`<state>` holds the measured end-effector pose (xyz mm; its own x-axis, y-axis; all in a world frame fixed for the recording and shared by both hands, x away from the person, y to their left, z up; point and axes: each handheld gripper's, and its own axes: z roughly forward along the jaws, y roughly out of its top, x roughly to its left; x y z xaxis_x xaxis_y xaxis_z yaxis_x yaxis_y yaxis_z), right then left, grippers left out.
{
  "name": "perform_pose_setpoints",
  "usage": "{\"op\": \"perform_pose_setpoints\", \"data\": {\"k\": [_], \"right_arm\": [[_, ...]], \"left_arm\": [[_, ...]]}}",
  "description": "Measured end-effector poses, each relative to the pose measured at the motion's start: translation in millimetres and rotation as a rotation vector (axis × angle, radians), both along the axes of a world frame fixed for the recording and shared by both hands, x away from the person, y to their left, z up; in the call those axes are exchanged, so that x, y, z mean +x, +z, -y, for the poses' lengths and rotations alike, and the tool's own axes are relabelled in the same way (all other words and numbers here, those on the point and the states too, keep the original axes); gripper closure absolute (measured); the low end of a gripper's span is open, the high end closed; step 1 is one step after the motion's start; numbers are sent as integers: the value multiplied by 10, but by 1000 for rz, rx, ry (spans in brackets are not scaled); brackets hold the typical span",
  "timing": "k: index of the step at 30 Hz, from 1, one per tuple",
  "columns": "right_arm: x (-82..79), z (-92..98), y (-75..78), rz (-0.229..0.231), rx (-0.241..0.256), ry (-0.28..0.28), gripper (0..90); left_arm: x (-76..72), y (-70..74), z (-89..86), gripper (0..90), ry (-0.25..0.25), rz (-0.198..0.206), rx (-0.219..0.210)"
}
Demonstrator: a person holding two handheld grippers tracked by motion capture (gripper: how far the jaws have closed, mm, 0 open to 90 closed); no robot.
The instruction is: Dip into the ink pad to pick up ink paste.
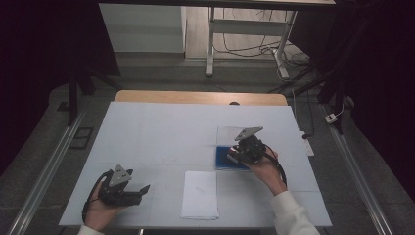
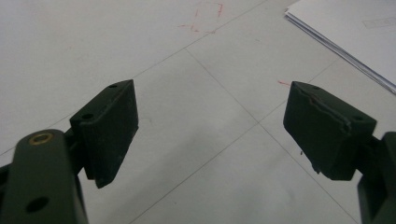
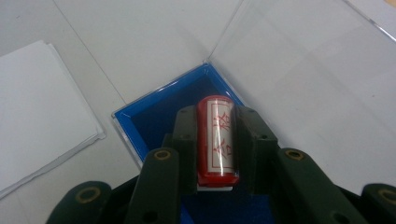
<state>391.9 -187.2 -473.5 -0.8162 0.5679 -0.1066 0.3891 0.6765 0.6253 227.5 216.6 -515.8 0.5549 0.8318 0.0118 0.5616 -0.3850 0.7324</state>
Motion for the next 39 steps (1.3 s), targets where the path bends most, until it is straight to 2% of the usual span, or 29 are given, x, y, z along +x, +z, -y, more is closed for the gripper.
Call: {"op": "perform_pose_setpoints", "data": {"k": [7, 10, 19, 23, 39], "right_arm": [[28, -6, -25, -26, -8, -8, 704], [45, 14, -35, -36, 5, -10, 705], [17, -19, -42, -17, -16, -15, 706], [27, 1, -46, -31, 0, -17, 706], [15, -2, -59, -17, -1, -21, 704]], "left_arm": [[-1, 4, -7, 185, 2, 0, 2], [2, 6, -10, 185, 3, 1, 0], [-8, 27, -27, 185, 11, 6, -3], [-5, 25, -32, 185, 17, 5, 0], [-4, 18, -52, 186, 22, 1, -3]]}}
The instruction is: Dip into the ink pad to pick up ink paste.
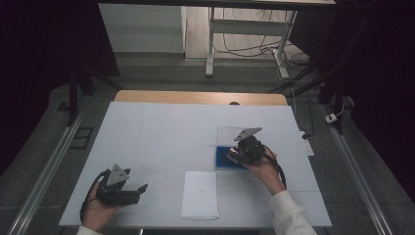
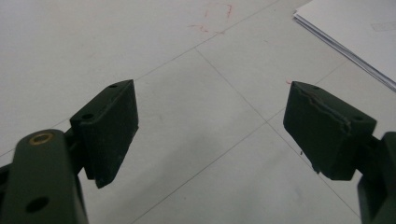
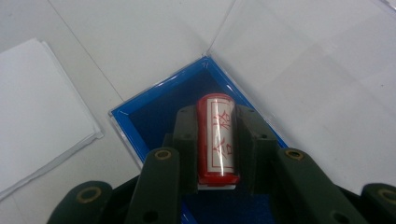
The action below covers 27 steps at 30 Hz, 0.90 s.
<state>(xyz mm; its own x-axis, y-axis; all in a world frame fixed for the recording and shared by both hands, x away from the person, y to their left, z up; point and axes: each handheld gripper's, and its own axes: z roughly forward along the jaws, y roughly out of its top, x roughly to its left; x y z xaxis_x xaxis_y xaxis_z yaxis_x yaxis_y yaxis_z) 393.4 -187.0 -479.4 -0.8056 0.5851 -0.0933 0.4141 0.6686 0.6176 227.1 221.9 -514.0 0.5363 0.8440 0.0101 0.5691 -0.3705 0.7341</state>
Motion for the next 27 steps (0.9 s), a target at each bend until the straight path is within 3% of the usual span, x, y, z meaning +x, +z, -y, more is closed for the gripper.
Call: {"op": "perform_pose_setpoints", "data": {"k": [6, 9, 10, 13, 27], "right_arm": [[18, 40, 22, -15, 31, 1, 700], [-4, 86, 41, 1, 58, 7, 699], [-45, 106, 64, 21, 90, 12, 699], [-93, 125, 146, 68, 117, 2, 699], [-199, 161, 263, 82, 172, 29, 699]], "left_arm": [[1, 20, -9, 185, 2, 7, -8], [5, 26, 0, 185, -1, 8, -5], [5, 28, 4, 185, -3, 11, -4], [13, 31, 9, 185, -4, 11, -3], [2, 27, 1, 185, -1, 11, 0]]}}
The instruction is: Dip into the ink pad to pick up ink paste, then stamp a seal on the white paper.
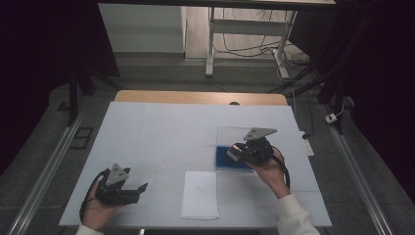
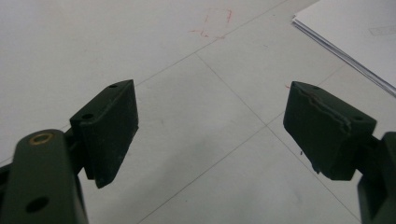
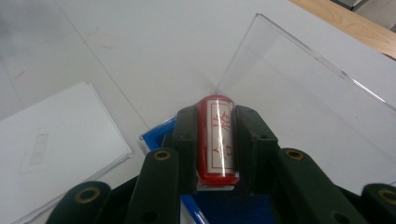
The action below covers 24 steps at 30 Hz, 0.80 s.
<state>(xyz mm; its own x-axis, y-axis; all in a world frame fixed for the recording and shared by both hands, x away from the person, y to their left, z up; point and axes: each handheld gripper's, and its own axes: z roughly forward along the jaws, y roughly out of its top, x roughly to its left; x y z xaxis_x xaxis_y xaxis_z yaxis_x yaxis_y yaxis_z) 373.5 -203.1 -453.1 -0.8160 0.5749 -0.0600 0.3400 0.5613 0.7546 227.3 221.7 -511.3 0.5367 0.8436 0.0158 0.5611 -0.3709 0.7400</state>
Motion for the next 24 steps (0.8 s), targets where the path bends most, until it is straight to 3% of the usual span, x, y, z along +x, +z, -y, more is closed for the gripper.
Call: {"op": "perform_pose_setpoints", "data": {"k": [11, 24], "right_arm": [[-121, 3, 131, 32, 47, 19, 698], [-277, 18, 228, 29, 76, 43, 698]], "left_arm": [[1, -13, 16, 186, -5, -2, 6], [-19, 33, 4, 185, 8, 12, -2]]}}
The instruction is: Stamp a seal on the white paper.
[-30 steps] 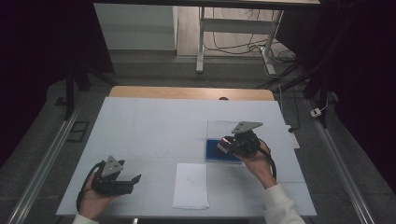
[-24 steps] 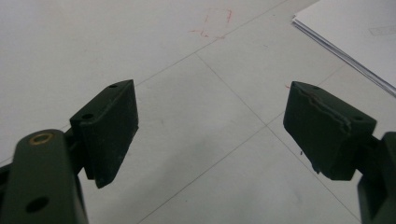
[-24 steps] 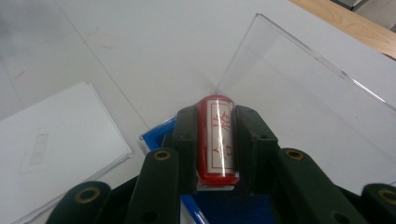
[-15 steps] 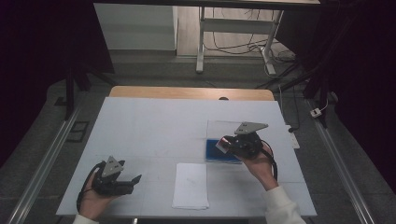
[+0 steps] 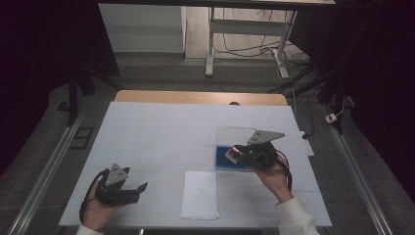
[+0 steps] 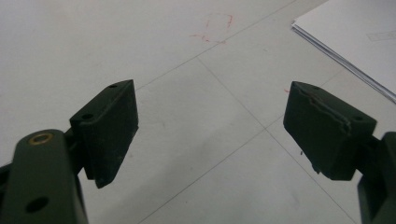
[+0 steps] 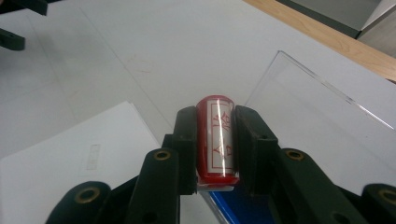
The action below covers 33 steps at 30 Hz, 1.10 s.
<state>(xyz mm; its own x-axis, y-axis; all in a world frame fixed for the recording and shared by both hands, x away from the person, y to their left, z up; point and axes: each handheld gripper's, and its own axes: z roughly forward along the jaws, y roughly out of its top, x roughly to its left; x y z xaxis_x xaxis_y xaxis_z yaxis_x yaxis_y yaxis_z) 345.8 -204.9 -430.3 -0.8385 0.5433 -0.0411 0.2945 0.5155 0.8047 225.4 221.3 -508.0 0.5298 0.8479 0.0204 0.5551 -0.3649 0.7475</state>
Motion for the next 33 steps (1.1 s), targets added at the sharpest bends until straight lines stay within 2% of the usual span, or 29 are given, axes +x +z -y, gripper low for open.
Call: {"op": "perform_pose_setpoints", "data": {"k": [7, 11, 19, 23, 28, 31, 33], "right_arm": [[-130, -46, 82, 18, 22, 12, 698], [-228, -140, 104, 27, 10, 33, 698], [-278, -235, 82, 18, 8, 57, 697], [-287, -282, 50, 18, -21, 58, 698], [-328, -354, 13, 12, -32, 83, 698], [-379, -453, -14, 9, -66, 109, 698], [-390, -482, -28, 6, -65, 119, 698]], "left_arm": [[-1, -11, -13, 185, 3, -8, -12], [-2, -29, 0, 185, -8, -10, -3], [27, -42, 13, 185, -12, -15, -6], [29, -41, 25, 185, -15, -16, -1], [19, -35, 36, 185, -19, -14, -2], [23, -39, 45, 185, -20, -16, 0], [23, -44, 48, 185, -18, -16, 1]]}}
